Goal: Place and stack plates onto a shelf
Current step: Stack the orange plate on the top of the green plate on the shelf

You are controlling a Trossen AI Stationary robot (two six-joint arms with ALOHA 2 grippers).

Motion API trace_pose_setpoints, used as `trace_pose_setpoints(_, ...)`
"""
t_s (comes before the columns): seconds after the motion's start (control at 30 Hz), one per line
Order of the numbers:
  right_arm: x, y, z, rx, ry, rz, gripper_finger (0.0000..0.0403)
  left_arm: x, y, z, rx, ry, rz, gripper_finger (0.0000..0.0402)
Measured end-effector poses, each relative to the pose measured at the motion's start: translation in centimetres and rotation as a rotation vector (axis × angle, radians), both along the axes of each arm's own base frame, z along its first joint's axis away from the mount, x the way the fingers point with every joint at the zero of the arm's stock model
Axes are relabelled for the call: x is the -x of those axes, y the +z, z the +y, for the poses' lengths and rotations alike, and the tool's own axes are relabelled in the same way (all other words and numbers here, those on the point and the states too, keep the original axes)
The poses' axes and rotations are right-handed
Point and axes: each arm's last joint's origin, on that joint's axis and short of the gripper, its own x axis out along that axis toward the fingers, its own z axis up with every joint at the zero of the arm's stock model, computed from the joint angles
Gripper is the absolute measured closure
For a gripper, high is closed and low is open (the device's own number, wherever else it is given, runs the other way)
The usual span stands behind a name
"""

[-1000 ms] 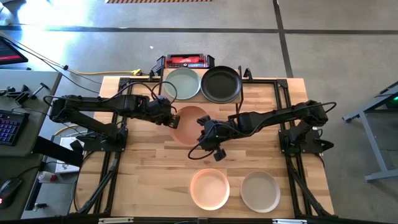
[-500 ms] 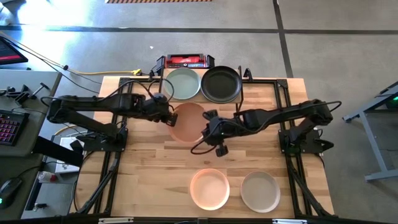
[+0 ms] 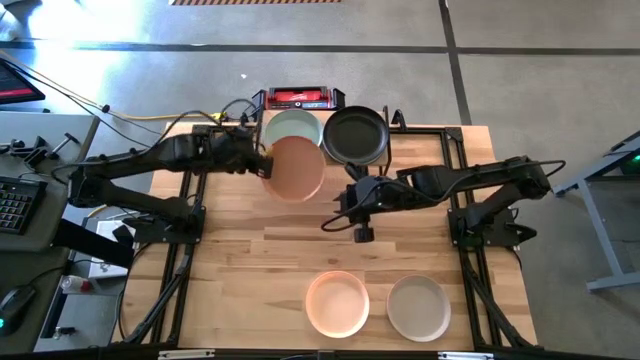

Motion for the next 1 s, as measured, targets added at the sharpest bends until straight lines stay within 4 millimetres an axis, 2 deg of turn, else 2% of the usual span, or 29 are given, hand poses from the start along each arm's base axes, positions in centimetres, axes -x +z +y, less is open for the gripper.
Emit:
trace_pose_setpoints(0.33, 0.2, 0.1, 0.0, -0.038, -0.035, -0.004, 0.0302, 1.8, 3.9, 5.2, -0.146, 0.091, 0.002, 0.0401)
trace_pose_setpoints(0.53, 0.2, 0.1, 0.0, -0.044, -0.04, -0.002, 0.0302, 2.5, 4.6, 8.0, -0.173, 0.139, 0.038, 0.0401)
trace_pose_setpoints(0.8, 0.2, 0.1, 0.0, -0.044, -0.04, -0.002, 0.0302, 1.4, 4.0, 11.2, -0.139, 0.116, 0.093, 0.0401)
trace_pose_setpoints(1.0, 0.2, 0.1, 0.0, -0.069, -0.062, -0.006, 0.0302, 0.2, 2.3, 13.0, -0.1, 0.115, 0.158, 0.0401)
